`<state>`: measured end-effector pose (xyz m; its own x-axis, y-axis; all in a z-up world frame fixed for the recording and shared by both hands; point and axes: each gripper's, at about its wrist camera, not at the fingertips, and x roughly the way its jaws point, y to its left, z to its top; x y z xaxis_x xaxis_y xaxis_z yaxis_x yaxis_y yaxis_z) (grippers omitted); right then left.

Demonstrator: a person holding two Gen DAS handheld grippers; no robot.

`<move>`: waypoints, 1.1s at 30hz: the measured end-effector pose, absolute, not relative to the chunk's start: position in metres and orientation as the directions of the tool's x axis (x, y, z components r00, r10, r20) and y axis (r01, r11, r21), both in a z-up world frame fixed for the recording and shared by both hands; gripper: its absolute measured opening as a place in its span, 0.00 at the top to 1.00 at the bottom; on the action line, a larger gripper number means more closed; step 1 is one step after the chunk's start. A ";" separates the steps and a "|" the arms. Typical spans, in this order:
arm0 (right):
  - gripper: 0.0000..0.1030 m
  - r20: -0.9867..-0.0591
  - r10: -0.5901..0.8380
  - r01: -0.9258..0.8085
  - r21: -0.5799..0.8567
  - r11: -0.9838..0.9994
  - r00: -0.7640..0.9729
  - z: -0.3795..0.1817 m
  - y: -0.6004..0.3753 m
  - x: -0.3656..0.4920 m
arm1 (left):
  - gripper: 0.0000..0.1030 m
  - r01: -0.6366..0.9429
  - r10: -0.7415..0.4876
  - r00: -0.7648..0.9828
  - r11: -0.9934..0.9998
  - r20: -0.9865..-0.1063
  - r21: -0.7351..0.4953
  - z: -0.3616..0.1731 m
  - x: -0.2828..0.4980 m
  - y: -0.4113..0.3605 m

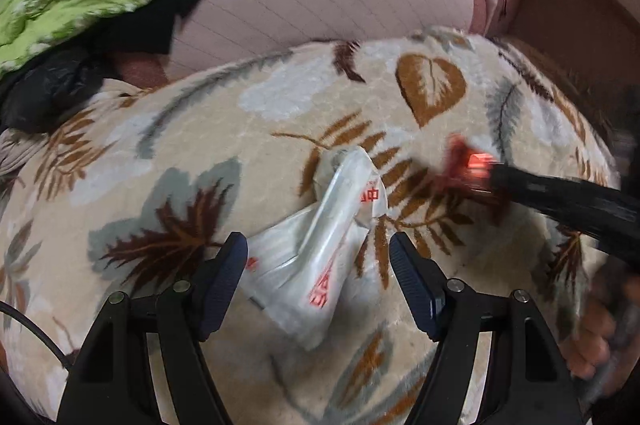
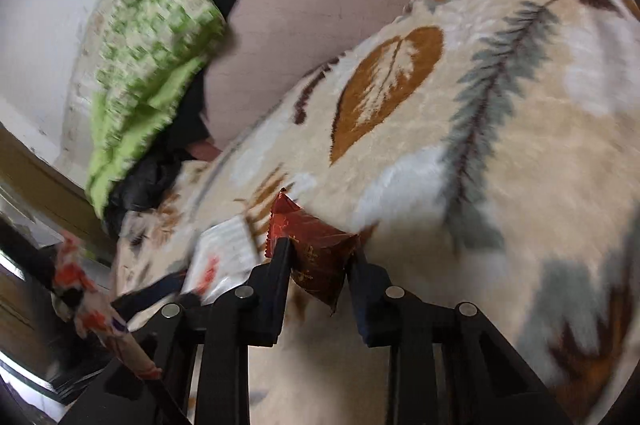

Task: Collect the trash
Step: 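Grasp the red candy packet with the right tool while the left tool grasps the white wrapper, then carry the red packet and white wrapper off the blanket over the red basket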

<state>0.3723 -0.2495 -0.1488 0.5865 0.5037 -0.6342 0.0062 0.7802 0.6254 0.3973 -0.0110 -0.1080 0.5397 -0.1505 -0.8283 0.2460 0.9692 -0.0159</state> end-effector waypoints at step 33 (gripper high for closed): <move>0.71 -0.366 0.407 -0.018 0.726 0.688 0.837 0.014 -0.322 -0.050 | 0.81 0.284 -0.397 0.669 0.918 -0.628 -0.278 0.065 0.018 -0.091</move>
